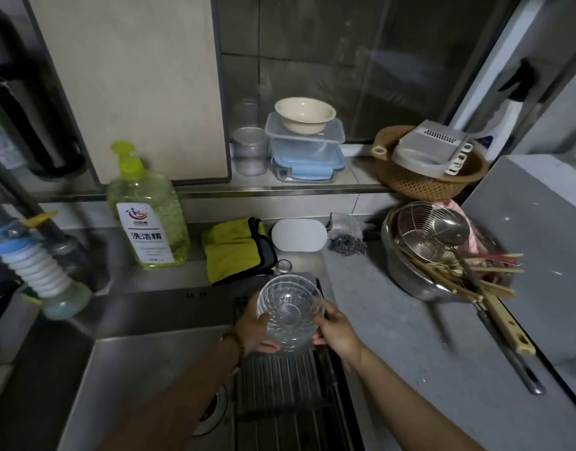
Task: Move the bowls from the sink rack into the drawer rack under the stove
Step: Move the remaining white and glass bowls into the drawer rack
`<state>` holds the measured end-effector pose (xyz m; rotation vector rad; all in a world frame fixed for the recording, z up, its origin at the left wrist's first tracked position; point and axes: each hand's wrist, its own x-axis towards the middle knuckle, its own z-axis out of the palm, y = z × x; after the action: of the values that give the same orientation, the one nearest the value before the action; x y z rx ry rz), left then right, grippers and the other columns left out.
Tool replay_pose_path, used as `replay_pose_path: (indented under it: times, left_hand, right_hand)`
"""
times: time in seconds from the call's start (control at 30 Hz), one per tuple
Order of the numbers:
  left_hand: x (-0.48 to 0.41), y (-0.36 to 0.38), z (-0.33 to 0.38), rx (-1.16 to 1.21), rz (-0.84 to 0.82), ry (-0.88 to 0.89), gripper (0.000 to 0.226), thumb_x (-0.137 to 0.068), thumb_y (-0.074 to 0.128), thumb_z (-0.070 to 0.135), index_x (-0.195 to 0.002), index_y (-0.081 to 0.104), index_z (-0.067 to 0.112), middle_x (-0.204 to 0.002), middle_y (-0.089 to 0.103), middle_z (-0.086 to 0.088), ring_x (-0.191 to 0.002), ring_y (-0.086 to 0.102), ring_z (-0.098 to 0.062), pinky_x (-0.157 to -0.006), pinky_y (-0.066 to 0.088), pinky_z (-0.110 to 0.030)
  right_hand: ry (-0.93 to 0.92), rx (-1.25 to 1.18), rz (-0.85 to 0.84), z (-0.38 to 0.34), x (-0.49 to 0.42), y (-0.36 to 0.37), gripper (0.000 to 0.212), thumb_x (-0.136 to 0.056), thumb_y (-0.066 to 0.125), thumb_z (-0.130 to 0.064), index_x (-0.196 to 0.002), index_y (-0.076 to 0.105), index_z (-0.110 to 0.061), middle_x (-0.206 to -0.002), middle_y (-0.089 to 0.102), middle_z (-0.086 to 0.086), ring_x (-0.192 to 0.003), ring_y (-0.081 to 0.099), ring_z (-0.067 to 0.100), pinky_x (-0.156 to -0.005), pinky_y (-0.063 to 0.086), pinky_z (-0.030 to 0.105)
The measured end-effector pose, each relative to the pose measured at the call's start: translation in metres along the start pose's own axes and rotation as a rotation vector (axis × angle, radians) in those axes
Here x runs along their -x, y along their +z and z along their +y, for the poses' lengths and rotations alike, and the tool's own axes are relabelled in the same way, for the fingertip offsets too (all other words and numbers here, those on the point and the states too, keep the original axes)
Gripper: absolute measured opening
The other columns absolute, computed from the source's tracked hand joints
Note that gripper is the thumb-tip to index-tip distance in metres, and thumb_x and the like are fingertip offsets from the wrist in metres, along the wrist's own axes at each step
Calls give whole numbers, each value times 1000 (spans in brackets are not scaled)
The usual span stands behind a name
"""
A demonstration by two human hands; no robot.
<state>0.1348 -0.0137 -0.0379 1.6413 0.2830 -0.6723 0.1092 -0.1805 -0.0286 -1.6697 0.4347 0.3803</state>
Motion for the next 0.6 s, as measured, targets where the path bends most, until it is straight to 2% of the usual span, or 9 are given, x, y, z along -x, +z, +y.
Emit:
replay_pose_path:
  times: [0.07, 0.17, 0.27, 0.33, 0.37, 0.43, 0.47, 0.53, 0.6]
  left_hand:
    - [2, 2, -3, 28, 27, 21, 50, -99, 33, 16, -143, 18, 35, -144, 40, -12, -93, 60, -33, -49, 57, -27]
    - [6, 4, -6, 47, 26, 87, 52, -99, 33, 14, -144, 17, 32, -145, 38, -10, -96, 59, -31, -48, 56, -23]
    - [14, 0, 0, 34, 12, 197, 57, -96, 43, 19, -145, 15, 28, -145, 38, -11, -85, 61, -26, -49, 56, -22]
    - [21, -2, 11, 36, 4, 256, 57, -95, 45, 16, -143, 16, 26, -143, 40, -14, -80, 61, -28, -48, 56, -22]
    - [24, -3, 17, 45, 0, 276, 54, -96, 43, 12, -142, 18, 26, -142, 41, -15, -79, 62, -29, -48, 57, -23]
    - [34, -4, 31, 46, -22, 311, 51, -96, 40, 8, -139, 20, 26, -142, 42, -12, -74, 65, -24, -50, 58, -27]
    - [40, -4, 38, 34, -44, 330, 49, -96, 40, 9, -138, 21, 29, -141, 42, -10, -70, 67, -20, -53, 60, -30]
    - [54, 3, 53, 15, -115, 361, 44, -94, 46, 18, -128, 26, 37, -135, 45, -5, -62, 71, -18, -56, 60, -32]
    - [69, 16, 68, 25, -200, 359, 43, -89, 54, 29, -122, 28, 40, -133, 46, -4, -57, 71, -18, -54, 60, -30]
  right_hand:
    - [-16, -34, 10, -1, 0, 1, 40, -94, 49, -11, -132, 47, -23, -92, 67, 3, -71, 62, 17, -59, 53, 22]
    - [-59, -47, 6, 0, 3, 1, 43, -94, 51, -14, -135, 45, -23, -107, 65, 1, -80, 65, 12, -64, 56, 20]
    - [-115, -85, -9, -7, 12, 0, 43, -93, 51, -15, -135, 44, -22, -118, 60, 0, -89, 63, 6, -62, 57, 17]
    - [-146, -99, -12, -15, 16, -4, 42, -94, 49, -10, -135, 44, -19, -125, 59, 5, -90, 63, 9, -60, 56, 18]
    - [-164, -95, 1, -21, 18, -6, 42, -94, 47, -8, -135, 44, -17, -127, 59, 9, -91, 65, 16, -62, 58, 24]
    - [-226, -87, 29, -31, 26, -13, 45, -93, 47, -5, -136, 42, -16, -125, 61, 13, -102, 63, 29, -78, 57, 32]
    - [-258, -89, 23, -37, 32, -17, 46, -93, 48, -5, -137, 40, -17, -122, 62, 6, -106, 62, 24, -83, 55, 25]
    - [-286, -101, -11, -49, 49, -26, 46, -94, 48, -12, -138, 36, -24, -117, 59, -8, -103, 58, 5, -73, 52, 9]
    - [-252, -178, 7, -59, 67, -38, 41, -95, 47, -19, -133, 36, -31, -119, 57, -7, -98, 59, 5, -60, 54, 13]
